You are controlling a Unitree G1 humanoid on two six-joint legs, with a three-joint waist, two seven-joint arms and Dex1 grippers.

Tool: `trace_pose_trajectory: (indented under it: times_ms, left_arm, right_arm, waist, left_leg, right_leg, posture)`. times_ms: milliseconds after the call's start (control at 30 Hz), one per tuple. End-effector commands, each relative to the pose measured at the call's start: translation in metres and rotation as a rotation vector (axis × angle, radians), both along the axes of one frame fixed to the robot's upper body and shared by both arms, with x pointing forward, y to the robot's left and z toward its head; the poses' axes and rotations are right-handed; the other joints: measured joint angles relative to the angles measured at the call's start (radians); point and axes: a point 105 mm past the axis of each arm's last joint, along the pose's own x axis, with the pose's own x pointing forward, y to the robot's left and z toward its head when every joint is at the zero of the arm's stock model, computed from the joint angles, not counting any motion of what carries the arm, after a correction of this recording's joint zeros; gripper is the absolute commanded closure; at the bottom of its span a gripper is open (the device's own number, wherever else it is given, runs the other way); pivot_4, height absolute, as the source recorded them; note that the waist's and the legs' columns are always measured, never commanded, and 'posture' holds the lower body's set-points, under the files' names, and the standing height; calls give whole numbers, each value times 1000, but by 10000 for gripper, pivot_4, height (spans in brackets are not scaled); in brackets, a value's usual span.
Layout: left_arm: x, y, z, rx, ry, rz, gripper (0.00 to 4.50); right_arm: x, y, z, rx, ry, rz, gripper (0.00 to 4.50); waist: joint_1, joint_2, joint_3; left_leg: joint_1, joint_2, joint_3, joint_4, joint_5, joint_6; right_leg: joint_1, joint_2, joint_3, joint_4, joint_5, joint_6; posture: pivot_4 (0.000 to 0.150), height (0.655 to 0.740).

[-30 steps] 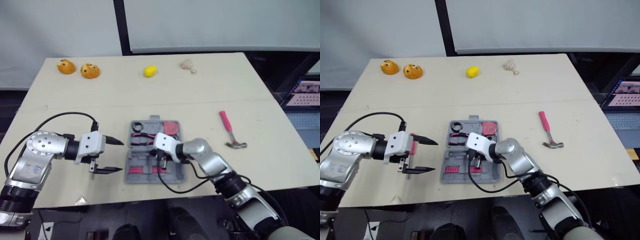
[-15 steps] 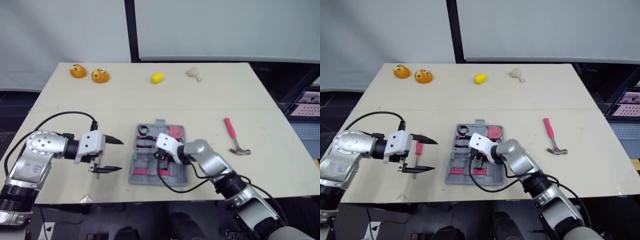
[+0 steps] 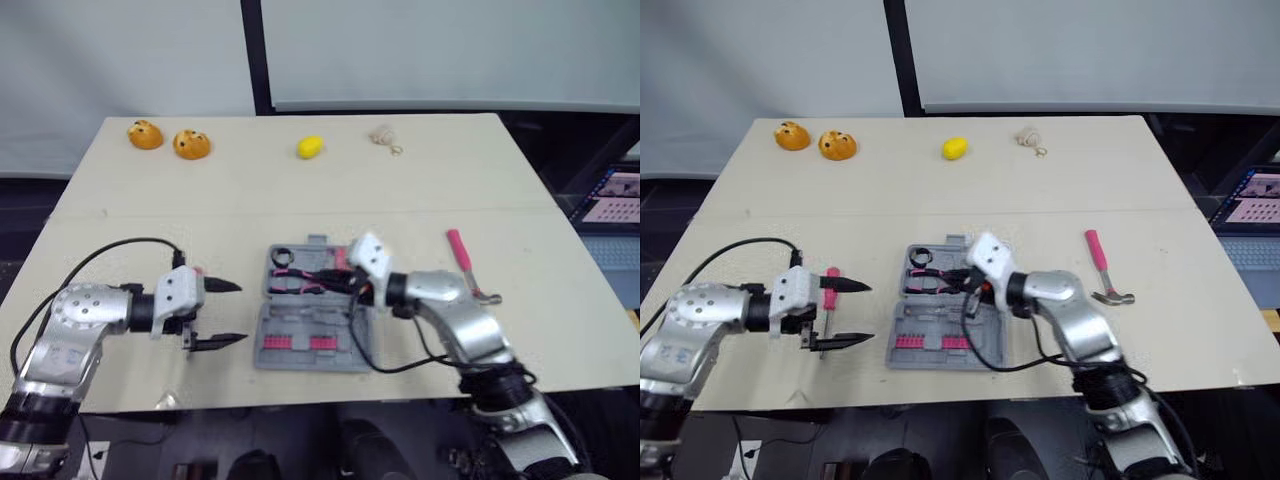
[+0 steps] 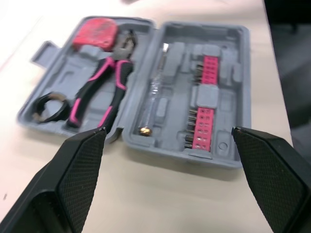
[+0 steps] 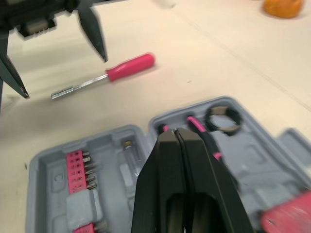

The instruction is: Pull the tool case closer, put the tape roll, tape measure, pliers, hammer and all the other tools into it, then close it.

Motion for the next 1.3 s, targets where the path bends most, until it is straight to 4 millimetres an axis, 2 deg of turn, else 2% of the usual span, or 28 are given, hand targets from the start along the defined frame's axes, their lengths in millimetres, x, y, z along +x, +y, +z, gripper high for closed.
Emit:
trace_pose_trajectory:
  times_ms: [33, 67, 167, 300, 367, 433, 533, 633, 833, 1033, 1100, 1233, 1300]
  left_arm:
    - [-8, 17, 14, -98, -43, 144, 0]
    - [-11, 23, 13, -124, -32, 194, 0]
    - [-20, 45, 7, -172, -16, 343, 0]
    - [-48, 99, -14, -196, 35, 638, 0]
    - [-65, 129, -21, -185, 37, 789, 0]
    - [-75, 148, -23, -186, 33, 881, 0]
    - [-93, 182, -21, -227, 4, 1056, 0]
    - [-103, 195, -21, -253, -7, 1148, 0]
    - [-97, 183, -27, -260, 2, 1142, 0]
    - [-76, 155, -18, -304, -13, 1061, 0]
    - [-68, 141, -11, -324, -17, 1015, 0]
    - [-46, 94, 14, -362, -38, 831, 0]
    - [-42, 74, 23, -367, -38, 742, 0]
  right_arm:
    - [-7, -47, 11, -12, 28, -80, 39587]
    - [-8, -63, 9, -29, 48, -114, 35921]
    - [-13, -105, 3, -84, 86, -196, 20707]
    - [-24, -184, -2, -209, 114, -354, 463]
    - [-32, -216, -3, -232, 141, -436, 463]
    - [-37, -236, -4, -246, 155, -483, 463]
    - [-47, -276, -7, -301, 162, -601, 463]
    - [-51, -295, -3, -303, 148, -673, 463]
    - [-49, -299, -2, -276, 131, -691, 463]
    - [-45, -296, -7, -212, 120, -684, 463]
    - [-42, -294, -11, -177, 126, -706, 463]
    - [-24, -283, -22, -86, 160, -806, 463]
    - [-18, -278, -26, -66, 182, -841, 463]
  waist:
    - [2, 0, 0]
    - [3, 0, 0]
    - [6, -2, 2]
    - [6, -3, 4]
    - [4, -5, 5]
    - [5, -10, 9]
    - [7, -14, 11]
    - [14, -14, 12]
    - [17, -12, 13]
    - [18, -12, 16]
    - [18, -11, 19]
    - [19, -10, 19]
    - [18, -8, 21]
  left_leg:
    - [0, 0, 0, 0, 0, 0]
    - [0, 0, 0, 0, 0, 0]
    - [1, 0, 0, -1, -1, 1]
    - [2, -1, 0, -3, -1, 2]
    - [2, -2, 0, -5, -1, 2]
    - [3, -2, 0, -6, -1, 2]
    - [5, -2, 0, -7, -1, 2]
    - [7, -2, 0, -8, -1, 2]
    - [8, -2, 1, -11, -1, 2]
    - [10, -2, 1, -11, -1, 2]
    - [17, -2, 1, -14, -1, 2]
    - [17, -2, 1, -14, -1, 2]
    - [17, -2, 1, -14, -1, 2]
  right_leg:
    - [0, 0, 0, 0, 0, 0]
    - [1, 0, 0, -1, 0, 0]
    - [2, 0, 0, -2, 0, 0]
    - [3, 0, 0, -3, 0, 1]
    - [3, 0, 1, -4, 0, 1]
    - [3, 0, 2, -5, 0, 1]
    - [5, 0, 1, -4, 1, 1]
    - [7, 0, 2, -7, 1, 2]
    - [9, 0, 2, -11, 2, 4]
    - [13, 0, 2, -13, 3, 4]
    - [20, 0, 2, -15, 3, 4]
    - [21, 0, 2, -16, 3, 5]
    - [21, 0, 2, -16, 3, 5]
  posture:
    - [1500, 7400]
    - [1500, 7400]
    - [1500, 7400]
    - [1500, 7400]
    - [1500, 7400]
    - [1500, 7400]
    - [1500, 7400]
    - [1500, 7400]
    - [1500, 7400]
    - [1500, 7400]
    - [1500, 7400]
    - [1500, 7400]
    - [1500, 7400]
